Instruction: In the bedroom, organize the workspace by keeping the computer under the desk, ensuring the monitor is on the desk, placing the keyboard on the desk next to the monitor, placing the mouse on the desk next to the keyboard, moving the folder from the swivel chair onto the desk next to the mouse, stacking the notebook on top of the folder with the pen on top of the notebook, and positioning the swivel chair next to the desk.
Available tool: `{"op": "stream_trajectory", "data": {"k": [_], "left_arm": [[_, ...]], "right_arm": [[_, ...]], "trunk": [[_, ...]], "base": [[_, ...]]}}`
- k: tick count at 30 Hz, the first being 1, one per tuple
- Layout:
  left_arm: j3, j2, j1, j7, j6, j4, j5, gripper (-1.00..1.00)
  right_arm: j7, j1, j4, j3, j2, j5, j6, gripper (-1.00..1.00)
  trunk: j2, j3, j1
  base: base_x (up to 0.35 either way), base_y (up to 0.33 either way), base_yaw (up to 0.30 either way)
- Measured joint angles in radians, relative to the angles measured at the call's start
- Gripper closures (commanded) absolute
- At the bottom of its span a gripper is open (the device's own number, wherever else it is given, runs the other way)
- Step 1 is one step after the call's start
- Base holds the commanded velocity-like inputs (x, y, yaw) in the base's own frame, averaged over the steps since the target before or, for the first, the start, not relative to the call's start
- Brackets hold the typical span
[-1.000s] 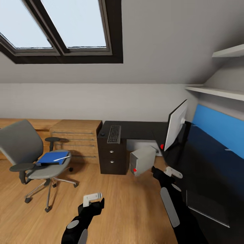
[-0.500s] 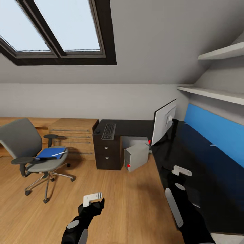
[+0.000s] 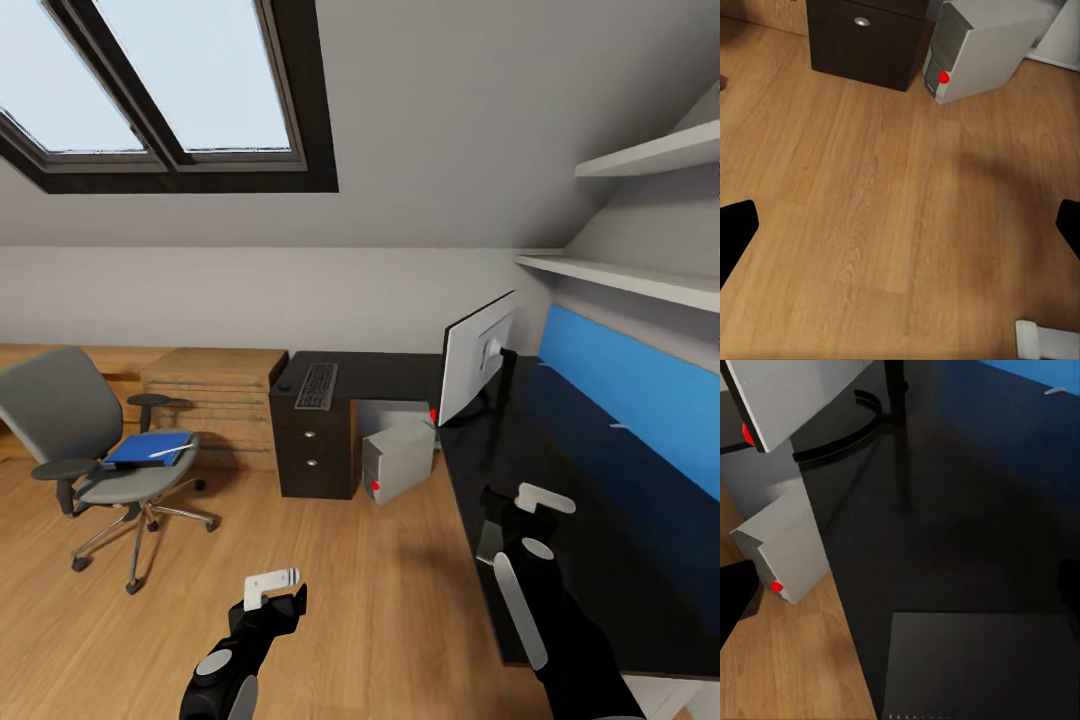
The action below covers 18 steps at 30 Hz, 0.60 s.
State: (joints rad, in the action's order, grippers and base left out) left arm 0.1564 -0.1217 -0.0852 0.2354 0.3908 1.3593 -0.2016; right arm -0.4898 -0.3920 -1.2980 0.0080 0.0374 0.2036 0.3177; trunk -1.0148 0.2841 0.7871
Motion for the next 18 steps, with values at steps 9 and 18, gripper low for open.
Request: {"op": "stream_trajectory", "data": {"k": [9, 18], "left_arm": [[0.0, 0.0, 0.0, 0.001, 0.0, 0.0, 0.001, -1.0], [0.001, 0.0, 0.0, 0.0, 0.0, 0.0, 0.002, -1.0]], "right_arm": [[0.002, 0.0, 0.0, 0.0, 0.0, 0.0, 0.0, -1.0], [0.007, 0.0, 0.001, 0.0, -0.001, 0.001, 0.0, -1.0]], "trunk": [[0.0, 0.0, 0.0], [0.0, 0.0, 0.0]], "base": [[-0.001, -0.272, 0.0], [0.0, -0.312, 0.0]]}}
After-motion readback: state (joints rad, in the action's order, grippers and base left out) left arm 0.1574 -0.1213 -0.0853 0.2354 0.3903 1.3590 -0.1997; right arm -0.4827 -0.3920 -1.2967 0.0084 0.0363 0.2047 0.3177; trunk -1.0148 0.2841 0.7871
